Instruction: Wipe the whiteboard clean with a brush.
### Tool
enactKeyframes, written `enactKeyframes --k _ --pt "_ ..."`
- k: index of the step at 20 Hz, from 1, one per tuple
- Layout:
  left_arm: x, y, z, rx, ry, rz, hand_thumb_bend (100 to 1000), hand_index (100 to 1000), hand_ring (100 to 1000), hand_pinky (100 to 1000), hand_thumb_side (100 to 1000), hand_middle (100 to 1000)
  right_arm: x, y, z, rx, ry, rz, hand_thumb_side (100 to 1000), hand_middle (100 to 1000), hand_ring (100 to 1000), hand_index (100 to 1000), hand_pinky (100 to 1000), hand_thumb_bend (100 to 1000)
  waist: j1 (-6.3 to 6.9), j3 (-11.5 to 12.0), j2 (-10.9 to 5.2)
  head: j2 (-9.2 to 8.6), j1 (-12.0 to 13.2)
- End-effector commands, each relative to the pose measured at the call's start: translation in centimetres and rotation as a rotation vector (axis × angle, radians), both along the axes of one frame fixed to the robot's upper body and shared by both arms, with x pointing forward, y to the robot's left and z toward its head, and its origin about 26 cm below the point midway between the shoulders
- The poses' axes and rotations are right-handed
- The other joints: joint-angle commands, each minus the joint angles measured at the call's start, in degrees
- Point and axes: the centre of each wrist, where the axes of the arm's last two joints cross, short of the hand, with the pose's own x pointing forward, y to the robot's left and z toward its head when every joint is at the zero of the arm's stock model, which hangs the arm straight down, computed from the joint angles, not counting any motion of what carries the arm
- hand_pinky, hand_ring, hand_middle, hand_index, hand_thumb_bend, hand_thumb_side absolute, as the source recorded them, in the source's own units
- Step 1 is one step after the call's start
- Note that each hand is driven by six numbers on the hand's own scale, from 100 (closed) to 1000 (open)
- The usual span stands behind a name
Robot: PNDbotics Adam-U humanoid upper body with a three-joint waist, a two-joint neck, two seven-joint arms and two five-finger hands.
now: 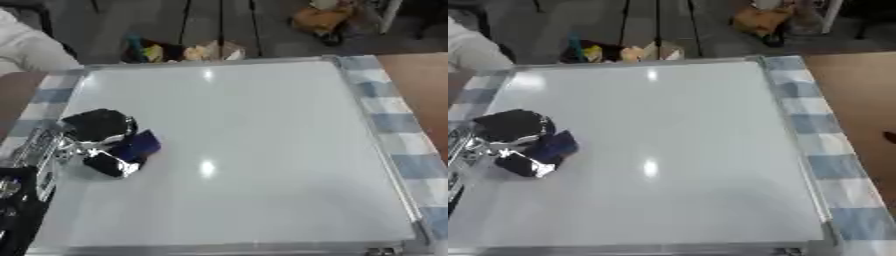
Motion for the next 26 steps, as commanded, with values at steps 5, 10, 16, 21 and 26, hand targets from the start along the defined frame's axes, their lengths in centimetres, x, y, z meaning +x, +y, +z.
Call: enactKeyframes --k 5,10,16,21,26 --pt "0.4 4.0 -0.5 -0.03 -0.004 0.165 100 480 484 318 570 321 -0.2 -0.2 0.7 -0.024 -0.027 0.0 816 626 855 812 716 100 -0.36 -0.2 -0.64 -0.84 0.3" --pt "0.7 5.9 -1.5 -0.052 0.014 0.247 100 480 482 316 578 320 -0.2 -0.1 0.6 -0.025 -0.025 -0.003 817 626 855 812 716 100 -0.35 -0.4 -0.55 -0.86 0.4" --pt "0.6 7.8 -1.8 -0.085 0.03 0.328 100 481 480 314 582 318 -0.2 0.0 0.6 -0.026 -0.025 -0.005 819 625 855 812 716 100 -0.35 -0.5 -0.4 -0.84 0.4" --pt "0.5 9.7 -2.1 -0.133 0.045 0.403 100 479 474 304 592 313 -0.2 0.0 0.6 -0.027 -0.025 -0.007 819 625 855 812 716 100 -0.38 -0.6 -0.31 -0.84 0.4" --pt "0.4 10.2 -1.6 -0.17 0.048 0.414 100 476 469 294 596 307 -0.2 0.1 0.5 -0.028 -0.024 -0.008 821 625 855 812 716 100 -0.47 -0.6 -0.36 -0.86 0.4"
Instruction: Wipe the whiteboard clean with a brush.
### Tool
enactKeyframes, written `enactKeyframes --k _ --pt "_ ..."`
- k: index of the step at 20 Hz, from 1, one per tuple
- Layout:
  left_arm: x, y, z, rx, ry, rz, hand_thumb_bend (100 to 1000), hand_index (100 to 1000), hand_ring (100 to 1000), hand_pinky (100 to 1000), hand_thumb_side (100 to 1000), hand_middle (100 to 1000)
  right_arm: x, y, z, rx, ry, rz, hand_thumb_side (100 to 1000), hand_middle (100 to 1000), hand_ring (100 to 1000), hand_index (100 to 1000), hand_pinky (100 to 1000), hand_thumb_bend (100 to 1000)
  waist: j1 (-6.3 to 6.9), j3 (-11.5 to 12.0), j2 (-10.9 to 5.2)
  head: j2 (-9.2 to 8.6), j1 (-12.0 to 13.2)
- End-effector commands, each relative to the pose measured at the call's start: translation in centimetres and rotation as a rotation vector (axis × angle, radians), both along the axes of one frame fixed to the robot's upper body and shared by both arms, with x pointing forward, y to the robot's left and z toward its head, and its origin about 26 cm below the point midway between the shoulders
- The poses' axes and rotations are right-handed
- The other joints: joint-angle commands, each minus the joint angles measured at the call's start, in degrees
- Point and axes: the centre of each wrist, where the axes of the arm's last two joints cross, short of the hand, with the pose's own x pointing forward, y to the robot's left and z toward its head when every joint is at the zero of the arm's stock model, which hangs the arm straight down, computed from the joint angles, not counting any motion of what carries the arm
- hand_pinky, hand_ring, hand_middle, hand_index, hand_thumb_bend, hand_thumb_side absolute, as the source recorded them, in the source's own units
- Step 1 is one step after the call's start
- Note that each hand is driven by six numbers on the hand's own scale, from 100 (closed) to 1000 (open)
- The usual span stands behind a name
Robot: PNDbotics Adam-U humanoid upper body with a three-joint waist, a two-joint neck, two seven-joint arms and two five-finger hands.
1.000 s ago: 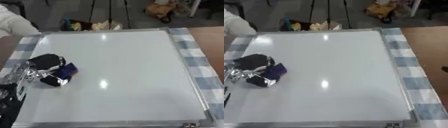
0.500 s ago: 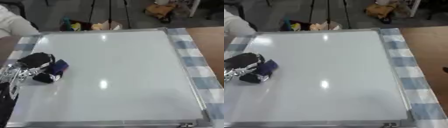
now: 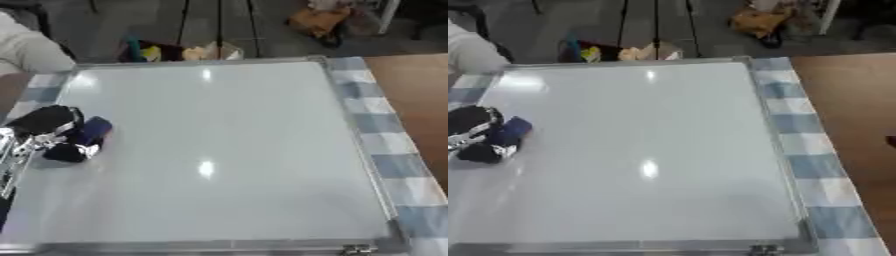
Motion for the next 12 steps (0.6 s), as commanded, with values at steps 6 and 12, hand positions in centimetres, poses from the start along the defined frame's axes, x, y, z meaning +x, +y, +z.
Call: enactKeyframes --k 6,12 --pt "-0.5 2.2 0.1 -0.051 0.043 0.064 100 472 461 280 603 299 -0.2 0.1 0.6 -0.017 -0.023 -0.001 821 625 855 812 715 100 -0.53 0.3 -0.52 -0.56 0.0" --pt "-0.8 2.9 0.7 -0.078 0.034 0.094 100 473 461 282 578 299 -0.2 0.1 0.6 -0.018 -0.022 -0.002 821 625 855 812 715 100 -0.61 0.6 -0.5 -0.46 -0.1"
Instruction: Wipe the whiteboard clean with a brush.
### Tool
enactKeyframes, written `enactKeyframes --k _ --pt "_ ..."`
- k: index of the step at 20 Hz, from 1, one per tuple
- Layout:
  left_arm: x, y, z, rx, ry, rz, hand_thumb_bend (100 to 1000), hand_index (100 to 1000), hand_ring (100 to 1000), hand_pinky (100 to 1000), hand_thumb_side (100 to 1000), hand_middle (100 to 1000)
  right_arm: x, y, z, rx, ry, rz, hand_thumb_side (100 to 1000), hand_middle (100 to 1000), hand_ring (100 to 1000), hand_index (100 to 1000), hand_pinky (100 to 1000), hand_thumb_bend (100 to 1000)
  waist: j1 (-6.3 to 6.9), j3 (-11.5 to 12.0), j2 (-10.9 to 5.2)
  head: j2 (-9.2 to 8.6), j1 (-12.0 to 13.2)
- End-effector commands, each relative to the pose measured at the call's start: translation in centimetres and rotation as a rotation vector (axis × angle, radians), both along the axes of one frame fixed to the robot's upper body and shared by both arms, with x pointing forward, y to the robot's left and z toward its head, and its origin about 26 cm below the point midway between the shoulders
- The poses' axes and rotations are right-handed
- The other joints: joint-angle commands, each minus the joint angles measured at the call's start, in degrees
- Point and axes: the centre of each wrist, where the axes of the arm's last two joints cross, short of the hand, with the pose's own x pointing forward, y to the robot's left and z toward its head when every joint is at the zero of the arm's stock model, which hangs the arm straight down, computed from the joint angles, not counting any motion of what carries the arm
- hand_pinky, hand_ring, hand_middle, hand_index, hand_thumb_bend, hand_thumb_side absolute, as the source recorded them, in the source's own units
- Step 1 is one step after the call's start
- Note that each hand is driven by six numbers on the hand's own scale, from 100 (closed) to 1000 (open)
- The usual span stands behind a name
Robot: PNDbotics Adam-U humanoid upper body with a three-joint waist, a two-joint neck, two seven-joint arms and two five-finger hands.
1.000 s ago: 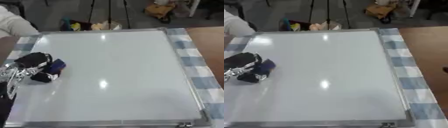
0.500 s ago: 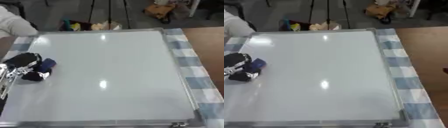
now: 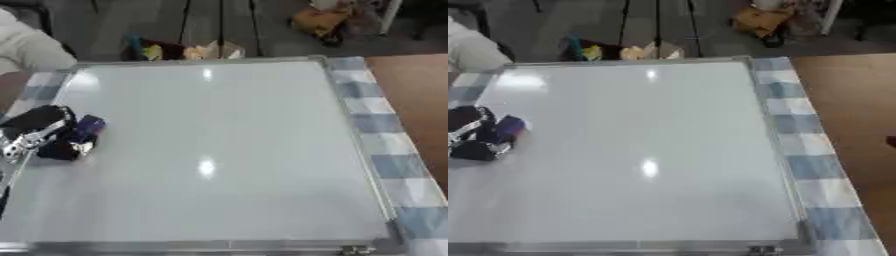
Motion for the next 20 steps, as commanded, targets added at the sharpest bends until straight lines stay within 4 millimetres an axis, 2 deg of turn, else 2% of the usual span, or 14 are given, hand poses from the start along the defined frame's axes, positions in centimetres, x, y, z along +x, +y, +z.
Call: enactKeyframes --k 1,10,20 --pt "-0.5 1.9 0.5 0.019 0.004 0.051 100 474 462 283 571 299 -0.2 0.1 0.6 -0.016 -0.02 0.001 821 625 855 812 715 100 -0.38 0.2 -0.64 -0.43 -0.1" --pt "-0.7 2.4 0.1 0.063 -0.018 0.08 100 476 466 292 553 304 -0.2 0.1 0.6 -0.017 -0.021 0.002 822 625 855 812 715 100 -0.38 0.1 -0.66 -0.51 0.0" --pt "0.2 0.6 0.2 0.061 -0.027 0.042 100 477 462 287 554 298 -0.1 0.3 0.7 -0.017 -0.02 0.007 823 624 855 813 715 100 -0.24 -0.6 -0.37 -0.77 0.4"
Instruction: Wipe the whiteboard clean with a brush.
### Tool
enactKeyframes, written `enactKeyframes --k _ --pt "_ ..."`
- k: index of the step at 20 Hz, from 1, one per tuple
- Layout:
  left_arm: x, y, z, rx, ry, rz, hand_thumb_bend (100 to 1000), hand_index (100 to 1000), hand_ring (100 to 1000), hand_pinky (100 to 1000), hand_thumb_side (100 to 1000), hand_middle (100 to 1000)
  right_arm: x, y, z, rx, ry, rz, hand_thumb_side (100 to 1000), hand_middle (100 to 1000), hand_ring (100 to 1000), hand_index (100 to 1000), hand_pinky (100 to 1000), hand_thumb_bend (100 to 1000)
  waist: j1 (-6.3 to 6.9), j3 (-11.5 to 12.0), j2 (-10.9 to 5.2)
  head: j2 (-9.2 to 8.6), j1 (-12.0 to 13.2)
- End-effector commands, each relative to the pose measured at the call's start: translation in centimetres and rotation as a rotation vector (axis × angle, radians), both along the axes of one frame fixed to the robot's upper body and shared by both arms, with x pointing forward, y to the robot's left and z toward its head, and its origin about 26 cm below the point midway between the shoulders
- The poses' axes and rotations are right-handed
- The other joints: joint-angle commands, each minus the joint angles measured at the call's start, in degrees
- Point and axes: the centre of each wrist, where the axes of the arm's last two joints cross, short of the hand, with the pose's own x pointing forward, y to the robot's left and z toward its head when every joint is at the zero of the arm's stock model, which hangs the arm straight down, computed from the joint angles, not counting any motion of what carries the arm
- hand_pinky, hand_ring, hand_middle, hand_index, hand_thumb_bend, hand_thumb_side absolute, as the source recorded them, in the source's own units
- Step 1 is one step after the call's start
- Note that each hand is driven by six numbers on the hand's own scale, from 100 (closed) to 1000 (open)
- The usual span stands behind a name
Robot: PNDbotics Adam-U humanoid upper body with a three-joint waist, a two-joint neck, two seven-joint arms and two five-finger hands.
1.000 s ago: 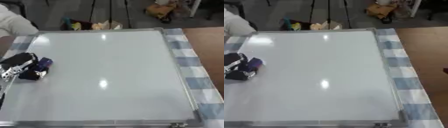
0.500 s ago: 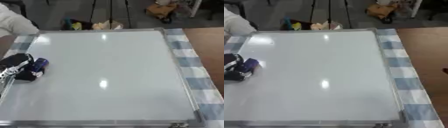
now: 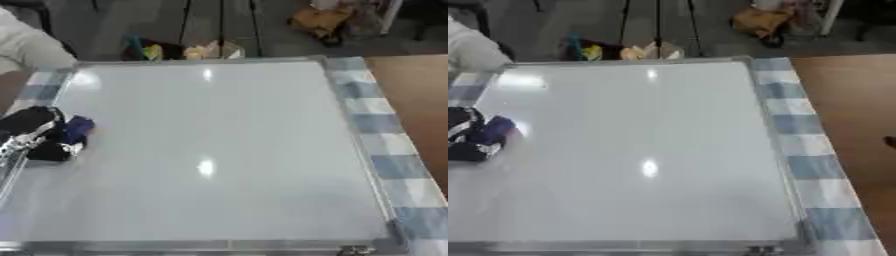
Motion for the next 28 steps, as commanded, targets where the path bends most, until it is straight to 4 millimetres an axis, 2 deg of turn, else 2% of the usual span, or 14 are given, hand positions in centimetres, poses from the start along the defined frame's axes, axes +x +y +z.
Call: enactKeyframes --k 1,12,28 --pt "0.4 -0.7 0.1 0.015 0.006 -0.01 100 477 462 287 553 298 -0.1 0.1 0.7 -0.019 -0.022 0.002 822 624 855 813 715 100 -0.14 -0.4 -0.54 -0.65 0.3" --pt "1.3 -5.3 0.3 0.088 0.012 -0.171 100 478 466 295 558 301 0.0 0.1 0.9 -0.014 -0.022 0.008 822 625 855 813 715 100 -0.03 -0.7 -0.59 -0.71 0.9" --pt "1.1 -10.0 -1.7 0.159 0.056 -0.351 100 478 467 300 590 301 0.1 0.1 1.0 -0.012 -0.024 0.011 824 625 856 813 715 100 0.08 -0.7 -0.39 -0.64 1.1"
